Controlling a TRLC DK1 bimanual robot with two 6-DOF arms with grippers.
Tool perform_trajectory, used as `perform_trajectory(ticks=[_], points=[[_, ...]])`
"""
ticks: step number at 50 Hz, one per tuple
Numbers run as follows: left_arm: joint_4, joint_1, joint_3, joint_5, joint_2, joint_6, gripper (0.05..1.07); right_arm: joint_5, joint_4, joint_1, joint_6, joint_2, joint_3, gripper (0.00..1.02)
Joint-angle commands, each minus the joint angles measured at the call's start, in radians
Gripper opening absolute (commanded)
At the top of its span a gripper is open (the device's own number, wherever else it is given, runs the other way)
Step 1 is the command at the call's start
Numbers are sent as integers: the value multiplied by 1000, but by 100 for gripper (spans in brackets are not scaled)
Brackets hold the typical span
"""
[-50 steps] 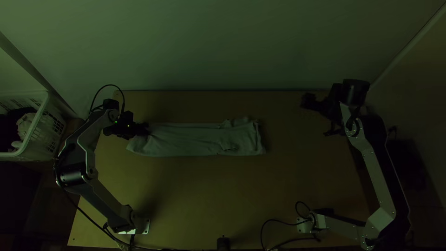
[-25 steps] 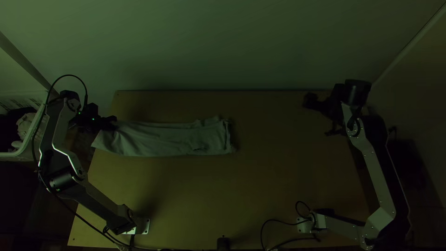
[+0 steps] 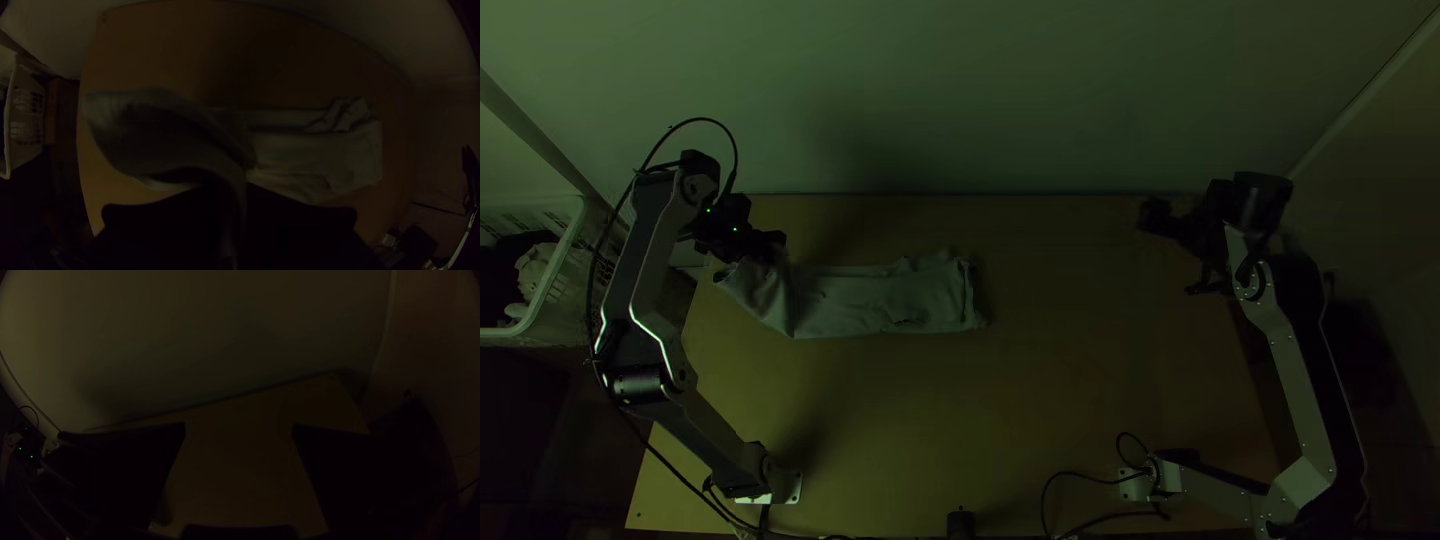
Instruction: Fold the t-shirt
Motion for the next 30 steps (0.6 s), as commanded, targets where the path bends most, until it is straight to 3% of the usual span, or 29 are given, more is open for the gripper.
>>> perform_trajectory(ticks=[1,30], points=[[-46,-83,52,-26,-26,-57,8,-7,15,-7,23,-27,-19,98],[-66,-468,235,-53,142,-279,8,-7,21,-29,52,-107,-100,98]])
